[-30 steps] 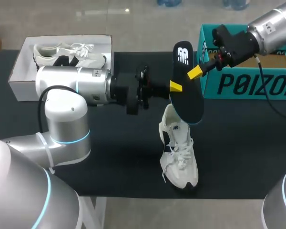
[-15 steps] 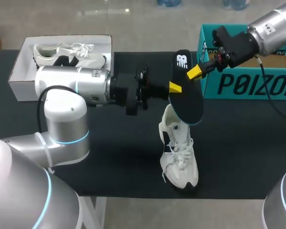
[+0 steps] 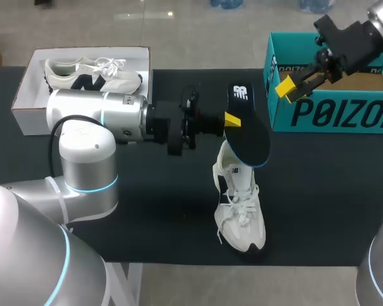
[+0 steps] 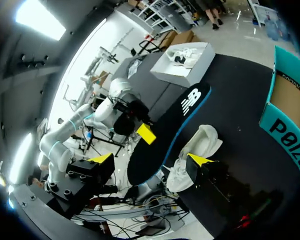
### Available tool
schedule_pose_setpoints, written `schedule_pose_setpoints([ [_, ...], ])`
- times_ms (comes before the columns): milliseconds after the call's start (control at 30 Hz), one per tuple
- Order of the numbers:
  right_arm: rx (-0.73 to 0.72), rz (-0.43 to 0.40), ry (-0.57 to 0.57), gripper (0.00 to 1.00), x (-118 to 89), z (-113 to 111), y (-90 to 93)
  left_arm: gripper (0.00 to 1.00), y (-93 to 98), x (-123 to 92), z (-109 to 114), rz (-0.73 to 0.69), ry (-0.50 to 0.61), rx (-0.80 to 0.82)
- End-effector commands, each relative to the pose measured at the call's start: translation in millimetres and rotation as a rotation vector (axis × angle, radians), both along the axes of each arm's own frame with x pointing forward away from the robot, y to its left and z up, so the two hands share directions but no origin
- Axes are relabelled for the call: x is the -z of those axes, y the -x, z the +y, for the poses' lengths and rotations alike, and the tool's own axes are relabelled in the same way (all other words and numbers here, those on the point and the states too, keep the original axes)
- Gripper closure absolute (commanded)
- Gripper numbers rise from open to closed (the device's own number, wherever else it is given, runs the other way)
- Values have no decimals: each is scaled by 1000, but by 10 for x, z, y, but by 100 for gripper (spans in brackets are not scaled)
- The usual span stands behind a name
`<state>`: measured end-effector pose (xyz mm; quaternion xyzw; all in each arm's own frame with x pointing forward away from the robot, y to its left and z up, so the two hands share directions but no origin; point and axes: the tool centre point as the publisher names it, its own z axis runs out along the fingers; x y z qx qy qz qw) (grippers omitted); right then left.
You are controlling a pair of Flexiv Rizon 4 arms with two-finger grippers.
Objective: Take the shoe out of the shoebox, open the shoe tongue, remove and reinsert the insole, then place the shoe into the shoebox
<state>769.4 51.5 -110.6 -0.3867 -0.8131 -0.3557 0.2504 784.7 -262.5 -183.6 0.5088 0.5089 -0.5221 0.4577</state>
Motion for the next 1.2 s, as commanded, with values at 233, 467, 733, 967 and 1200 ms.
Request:
schedule_pose_setpoints([
  [233, 71, -204, 307, 0, -394, -75, 257, 100, -63, -2, -104, 7, -15, 19],
  [467, 67, -258, 345, 0, -426, -95, 248, 100, -84, 48, -111, 3, -59, 91],
  [733, 82, -329, 361, 0, -511, -114, 243, 100, -115, 35, 4, 20, -52, 140],
  [967, 86, -381, 391, 0, -606, -127, 242, 100, -112, 68, 85, 26, -75, 157],
  [1200, 106, -343, 408, 0, -612, -128, 235, 100, -110, 64, 107, 32, -78, 134],
])
